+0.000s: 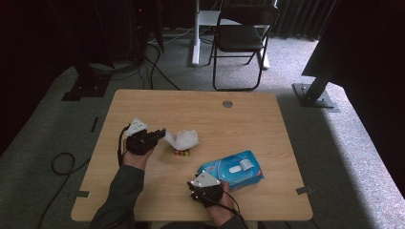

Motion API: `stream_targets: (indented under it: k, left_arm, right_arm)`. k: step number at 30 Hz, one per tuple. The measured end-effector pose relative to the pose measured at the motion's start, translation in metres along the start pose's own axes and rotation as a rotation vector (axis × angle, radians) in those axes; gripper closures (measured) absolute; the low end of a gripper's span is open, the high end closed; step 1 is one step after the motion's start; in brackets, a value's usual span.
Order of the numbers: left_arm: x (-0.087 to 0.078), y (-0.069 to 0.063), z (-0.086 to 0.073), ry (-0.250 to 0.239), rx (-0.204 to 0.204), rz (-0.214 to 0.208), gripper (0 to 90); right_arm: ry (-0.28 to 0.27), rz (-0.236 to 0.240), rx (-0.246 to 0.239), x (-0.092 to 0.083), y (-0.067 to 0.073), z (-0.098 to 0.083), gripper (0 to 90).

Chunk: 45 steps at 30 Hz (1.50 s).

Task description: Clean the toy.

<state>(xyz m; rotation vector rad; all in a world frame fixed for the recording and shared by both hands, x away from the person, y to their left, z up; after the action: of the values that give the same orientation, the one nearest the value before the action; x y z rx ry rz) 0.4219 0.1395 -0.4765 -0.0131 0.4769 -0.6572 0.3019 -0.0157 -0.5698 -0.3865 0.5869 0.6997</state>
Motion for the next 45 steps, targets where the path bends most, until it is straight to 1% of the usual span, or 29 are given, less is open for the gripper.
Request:
stream_targets:
  k: [1,4,7,8,10,12,14,15,17,18,21,23,26,29,32,36,42,45]
  left_arm:
    - [0.0,0.0,-0.001,0.002,0.0,0.001,88.7]
    - [0.001,0.0,-0.001,0.002,-0.004,0.0,88.7]
    - [0.001,-0.001,-0.002,0.004,-0.002,-0.001,88.7]
    - [0.002,-0.001,-0.002,0.004,-0.003,-0.001,88.7]
    - [0.003,-0.001,-0.003,0.005,-0.004,-0.002,88.7]
    - [0.004,-0.001,-0.004,0.007,-0.006,-0.002,88.7]
    - [0.005,-0.002,-0.005,0.01,-0.005,-0.005,88.7]
    - [0.006,-0.002,-0.005,0.011,-0.004,-0.003,88.7]
    - [0.006,-0.003,-0.005,0.01,-0.006,-0.005,88.7]
    - [0.005,-0.002,-0.005,0.01,-0.008,-0.006,88.7]
    - [0.003,-0.001,-0.004,0.007,-0.011,-0.003,88.7]
    - [0.001,0.0,-0.003,0.006,-0.011,0.001,88.7]
    - [0.0,0.001,-0.003,0.003,-0.014,0.002,88.7]
    - [0.0,0.002,-0.004,0.005,-0.016,0.004,88.7]
    - [0.001,0.002,-0.005,0.008,-0.018,0.004,88.7]
    - [0.003,0.002,-0.008,0.016,-0.019,0.001,88.7]
    - [0.01,0.0,-0.013,0.041,-0.024,-0.007,88.6]
    - [0.017,-0.001,-0.017,0.064,-0.022,-0.008,88.6]
  right_arm:
    - [0.003,-0.007,-0.015,0.0,0.0,0.0,60.8]
    - [0.04,-0.056,-0.069,0.002,-0.003,-0.002,62.9]
    - [0.061,-0.067,-0.088,0.001,-0.003,-0.003,62.1]
    - [0.063,-0.054,-0.082,0.0,-0.003,-0.004,61.5]
    - [0.05,-0.013,-0.066,-0.004,0.001,-0.003,61.0]
    - [0.061,-0.008,-0.085,-0.006,0.004,-0.006,61.0]
    - [0.079,-0.023,-0.105,-0.006,0.004,-0.01,62.2]
    - [0.086,-0.039,-0.108,-0.005,0.003,-0.011,63.3]
    - [0.113,-0.095,-0.125,-0.006,-0.002,-0.013,64.0]
    - [0.118,-0.111,-0.131,-0.006,-0.004,-0.014,66.8]
    - [0.118,-0.115,-0.167,-0.009,-0.009,-0.016,73.3]
    - [0.128,-0.133,-0.192,-0.01,-0.011,-0.018,75.2]
    - [0.135,-0.151,-0.201,-0.012,-0.017,-0.02,76.9]
    - [0.143,-0.166,-0.193,-0.013,-0.025,-0.023,77.8]
    - [0.15,-0.177,-0.173,-0.014,-0.036,-0.025,78.4]
    - [0.156,-0.203,-0.149,-0.015,-0.055,-0.029,78.8]
    - [0.169,-0.249,-0.063,-0.018,-0.089,-0.037,78.7]
    - [0.187,-0.296,-0.024,-0.021,-0.106,-0.043,77.7]
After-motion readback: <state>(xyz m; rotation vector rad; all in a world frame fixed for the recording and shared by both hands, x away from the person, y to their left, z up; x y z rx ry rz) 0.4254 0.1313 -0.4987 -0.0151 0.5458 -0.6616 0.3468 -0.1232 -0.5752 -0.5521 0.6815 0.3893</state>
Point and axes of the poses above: each handheld gripper's, and its own axes: x roughly forward along the jaws, z roughly out of its top, y roughly to its left, the point moved 9 cm from there along x, roughly forward along the jaws
